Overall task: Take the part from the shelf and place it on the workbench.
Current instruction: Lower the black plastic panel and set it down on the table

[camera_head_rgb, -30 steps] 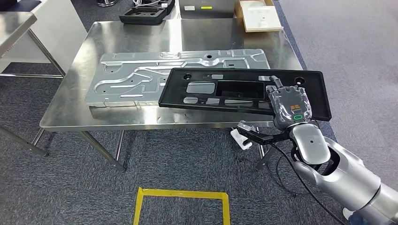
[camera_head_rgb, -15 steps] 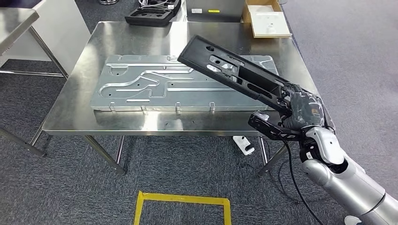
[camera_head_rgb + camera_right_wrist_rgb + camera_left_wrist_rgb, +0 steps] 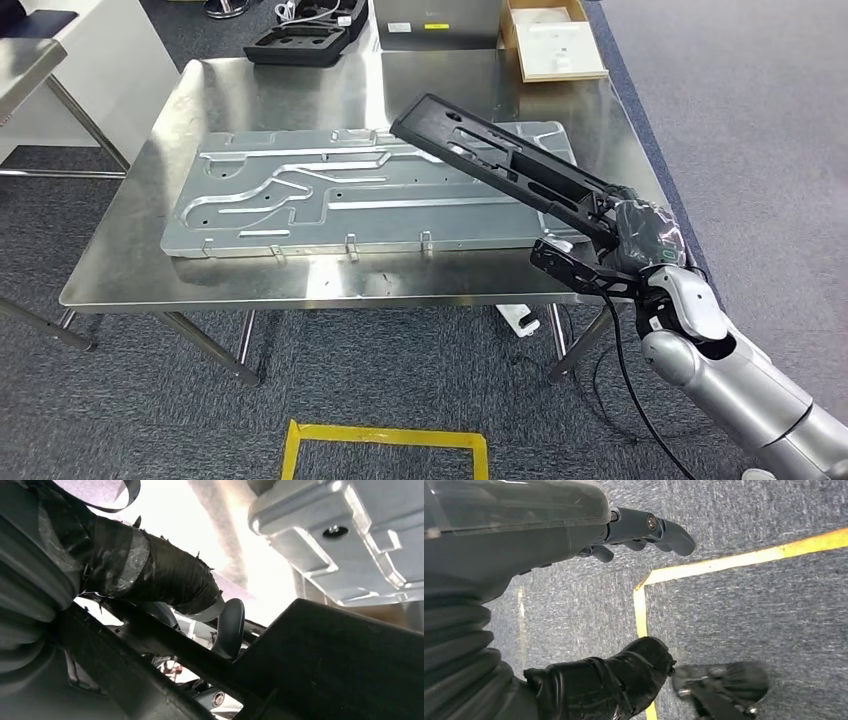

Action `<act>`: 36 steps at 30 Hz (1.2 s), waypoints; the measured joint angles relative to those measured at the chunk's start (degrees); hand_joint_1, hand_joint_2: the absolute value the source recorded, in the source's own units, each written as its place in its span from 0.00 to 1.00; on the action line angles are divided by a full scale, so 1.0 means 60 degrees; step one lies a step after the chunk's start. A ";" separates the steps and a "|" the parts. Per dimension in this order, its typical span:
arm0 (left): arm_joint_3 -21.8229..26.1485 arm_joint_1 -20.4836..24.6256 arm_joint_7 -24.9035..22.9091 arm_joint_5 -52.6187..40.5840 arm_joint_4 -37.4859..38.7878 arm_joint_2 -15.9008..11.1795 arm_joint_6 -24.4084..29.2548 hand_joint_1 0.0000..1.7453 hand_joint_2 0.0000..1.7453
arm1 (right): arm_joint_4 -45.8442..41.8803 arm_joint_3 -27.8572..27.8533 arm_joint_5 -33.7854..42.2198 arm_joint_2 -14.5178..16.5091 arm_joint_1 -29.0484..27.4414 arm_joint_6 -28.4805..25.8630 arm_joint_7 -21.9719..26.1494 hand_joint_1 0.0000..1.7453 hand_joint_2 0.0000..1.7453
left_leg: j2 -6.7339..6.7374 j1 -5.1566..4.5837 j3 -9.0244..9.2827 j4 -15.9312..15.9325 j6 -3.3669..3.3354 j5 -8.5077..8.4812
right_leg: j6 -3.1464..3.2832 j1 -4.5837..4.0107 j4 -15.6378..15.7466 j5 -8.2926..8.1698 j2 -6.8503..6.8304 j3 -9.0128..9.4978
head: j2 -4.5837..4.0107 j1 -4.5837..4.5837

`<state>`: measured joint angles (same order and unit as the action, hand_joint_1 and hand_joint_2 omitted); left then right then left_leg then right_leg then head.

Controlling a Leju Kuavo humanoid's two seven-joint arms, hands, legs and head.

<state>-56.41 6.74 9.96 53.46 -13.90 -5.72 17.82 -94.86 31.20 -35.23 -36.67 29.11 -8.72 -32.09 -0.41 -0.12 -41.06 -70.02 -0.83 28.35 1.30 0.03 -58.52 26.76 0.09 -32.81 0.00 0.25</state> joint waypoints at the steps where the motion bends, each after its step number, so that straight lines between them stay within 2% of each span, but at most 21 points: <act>1: 0.0000 -0.0004 -0.0001 0.0000 0.0001 -0.0013 0.0003 0.00 1.00 | 0.0032 0.0003 0.0000 0.0008 0.0005 0.0002 0.0000 1.00 1.00 | -0.0002 -0.0039 0.0254 0.0671 -0.0119 -0.0417 | 0.0003 -0.0016 0.0010 0.0067 -0.0001 0.0084 | 0.0000 0.0008; 2: 0.0000 -0.0004 0.0000 0.0000 0.0002 -0.0028 0.0006 0.00 1.00 | 0.0062 0.0005 0.0001 0.0017 0.0032 0.0004 0.0001 1.00 1.00 | 0.0000 -0.0082 0.0506 0.1268 -0.0227 -0.0707 | -0.0013 -0.0045 0.0014 0.0127 0.0000 0.0151 | 0.0000 0.0021; 3: 0.0000 0.0005 0.0000 0.0000 0.0003 -0.0043 0.0010 0.00 1.00 | 0.0089 0.0008 0.0003 0.0031 0.0060 0.0005 0.0002 1.00 1.00 | 0.0004 -0.0122 0.0684 0.1667 -0.0300 -0.0816 | -0.0040 -0.0044 0.0018 0.0169 0.0001 0.0177 | 0.0000 0.0024; 5: 0.0000 0.0029 0.0000 0.0000 0.0003 -0.0059 0.0019 0.00 1.00 | 0.0136 0.0020 -0.0005 0.0064 0.0108 0.0022 0.0005 1.00 1.00 | 0.0006 -0.0176 0.0813 0.1931 -0.0347 -0.0730 | -0.0129 -0.0033 0.0056 0.0208 0.0002 0.0194 | 0.0000 0.0026; 8: -0.0002 0.0047 -0.0001 0.0000 -0.0005 -0.0043 0.0035 0.00 1.00 | 0.0165 0.0046 -0.0154 0.0080 0.0120 0.0058 0.0031 1.00 1.00 | 0.0011 -0.0078 0.1106 0.2247 -0.0368 -0.0706 | -0.0273 -0.0042 -0.0018 0.0349 0.0007 0.0260 | 0.0000 0.0042; 10: -0.0004 0.0033 -0.0003 0.0000 -0.0008 -0.0034 0.0044 0.00 1.00 | 0.0186 0.0066 -0.0346 0.0078 0.0146 0.0069 0.0044 1.00 1.00 | 0.0019 0.0011 0.1345 0.2417 -0.0393 -0.0670 | -0.0375 0.0009 -0.0972 0.0714 0.0018 -0.0222 | 0.0000 0.0078; 12: -0.0004 0.0039 -0.0003 0.0004 -0.0008 -0.0031 0.0051 0.00 1.00 | 0.0210 0.0090 -0.0540 0.0080 0.0156 0.0078 0.0036 1.00 1.00 | 0.0017 0.0040 0.1470 0.2430 -0.0402 -0.0557 | -0.0484 0.0108 -0.2253 0.1033 0.0015 -0.1059 | 0.0000 0.0086; 13: -0.0004 0.0036 -0.0002 0.0011 -0.0008 -0.0029 0.0053 0.00 1.00 | 0.0225 0.0106 -0.0625 0.0082 0.0141 0.0093 0.0031 1.00 1.00 | 0.0010 0.0052 0.1543 0.2422 -0.0384 -0.0483 | -0.0539 0.0166 -0.2555 0.0972 0.0011 -0.1343 | 0.0000 0.0086; 14: -0.0004 0.0029 -0.0002 0.0020 -0.0008 -0.0025 0.0054 0.00 1.00 | 0.0244 0.0124 -0.0700 0.0082 0.0124 0.0116 0.0026 1.00 1.00 | 0.0001 0.0072 0.1629 0.2403 -0.0354 -0.0398 | -0.0593 0.0218 -0.2480 0.0716 0.0004 -0.1446 | 0.0000 0.0085; 16: -0.0004 0.0018 -0.0002 0.0047 -0.0008 -0.0017 0.0057 0.00 1.00 | 0.0280 0.0152 -0.0814 0.0082 0.0098 0.0167 0.0026 1.00 1.00 | -0.0019 0.0127 0.1810 0.2309 -0.0252 -0.0185 | -0.0701 0.0313 -0.1359 -0.0168 -0.0031 -0.1159 | 0.0000 0.0090; 17: -0.0004 0.0020 -0.0003 0.0057 -0.0007 -0.0018 0.0067 0.00 1.00 | 0.0301 0.0164 -0.0851 0.0086 0.0100 0.0185 0.0022 1.00 1.00 | -0.0032 0.0129 0.1853 0.2234 -0.0176 -0.0069 | -0.0737 0.0320 -0.0772 -0.0473 -0.0050 -0.0929 | 0.0000 0.0101; 19: -0.0004 0.0033 -0.0014 0.0075 -0.0005 -0.0026 0.0101 0.00 1.00 | 0.0324 0.0177 -0.0902 0.0094 0.0096 0.0207 0.0008 1.00 1.00 | -0.0045 0.0104 0.1851 0.2106 -0.0033 0.0103 | -0.0651 0.0311 -0.0172 -0.0606 -0.0051 -0.0689 | 0.0000 0.0106; 23: 0.0000 0.0034 -0.0022 0.0084 -0.0004 -0.0016 0.0133 0.00 1.00 | 0.0356 0.0201 -0.0971 0.0103 0.0005 0.0275 -0.0047 1.00 1.00 | 0.0003 0.0116 0.1793 0.1907 0.0128 0.0348 | -0.0321 0.0284 -0.0160 -0.0383 -0.0002 -0.0611 | 0.0000 0.0054; 25: 0.0000 0.0052 -0.0013 0.0086 -0.0005 -0.0012 0.0141 0.00 1.00 | 0.0359 0.0202 -0.0984 0.0103 -0.0008 0.0310 -0.0067 1.00 1.00 | 0.0020 0.0130 0.1342 0.1011 0.0186 0.0746 | -0.0201 0.0277 -0.0149 -0.0304 -0.0001 -0.0514 | 0.0000 0.0020; 27: -0.0001 0.0056 -0.0013 0.0090 -0.0004 -0.0012 0.0146 0.00 1.00 | 0.0361 0.0203 -0.0985 0.0108 -0.0023 0.0345 -0.0082 1.00 1.00 | 0.0019 0.0127 0.0494 -0.0340 0.0205 0.1141 | -0.0130 0.0236 -0.0150 -0.0217 -0.0001 -0.0424 | 0.0000 0.0001; 28: -0.0002 0.0044 -0.0024 0.0095 -0.0004 -0.0011 0.0147 0.00 1.00 | 0.0361 0.0207 -0.0987 0.0111 -0.0036 0.0366 -0.0088 1.00 1.00 | 0.0019 0.0127 0.0140 -0.0793 0.0193 0.1161 | -0.0112 0.0208 -0.0150 -0.0169 0.0006 -0.0369 | 0.0000 -0.0001; 29: -0.0003 0.0025 -0.0036 0.0101 -0.0004 -0.0010 0.0148 0.00 1.00 | 0.0362 0.0215 -0.0991 0.0112 -0.0054 0.0392 -0.0097 1.00 1.00 | 0.0019 0.0123 -0.0045 -0.0873 0.0160 0.0970 | -0.0104 0.0181 -0.0150 -0.0117 0.0018 -0.0301 | 0.0000 -0.0001; 30: -0.0004 0.0008 -0.0048 0.0107 -0.0004 -0.0010 0.0150 0.00 1.00 | 0.0363 0.0226 -0.0994 0.0112 -0.0069 0.0421 -0.0108 1.00 1.00 | 0.0018 0.0113 -0.0048 -0.0599 0.0108 0.0605 | -0.0100 0.0154 -0.0150 -0.0061 0.0031 -0.0222 | 0.0000 0.0000; 32: -0.0004 -0.0002 -0.0011 0.0143 -0.0004 -0.0017 0.0120 0.00 1.00 | 0.0368 0.0254 -0.1006 0.0115 -0.0077 0.0482 -0.0144 0.50 0.50 | 0.0011 0.0045 0.0286 0.0594 -0.0050 -0.0309 | -0.0110 0.0105 -0.0148 0.0058 0.0051 -0.0059 | 0.0000 0.0004; 34: 0.0000 0.0021 0.0136 0.0238 -0.0004 -0.0034 -0.0013 0.00 1.00 | 0.0383 0.0279 -0.1020 0.0121 -0.0039 0.0527 -0.0172 0.00 0.00 | 0.0009 -0.0035 0.0642 0.1525 -0.0174 -0.0701 | -0.0167 0.0068 -0.0148 0.0145 0.0070 0.0008 | 0.0000 0.0005; 36: 0.0013 0.0042 0.0319 0.0333 -0.0004 -0.0044 -0.0224 0.00 1.00 | 0.0395 0.0290 -0.1026 0.0127 -0.0020 0.0568 -0.0183 0.00 0.00 | 0.0009 -0.0069 0.0771 0.1786 -0.0207 -0.0630 | -0.0251 0.0069 -0.0097 0.0165 0.0077 0.0018 | 0.0000 0.0001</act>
<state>-56.34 6.99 11.87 55.46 -13.92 -5.98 16.48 -92.49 32.94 -41.39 -35.91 28.99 -5.31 -33.18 -0.35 -0.53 -36.44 -59.31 -2.07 24.57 -0.21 0.44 -59.10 27.74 0.55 -32.71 0.00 0.26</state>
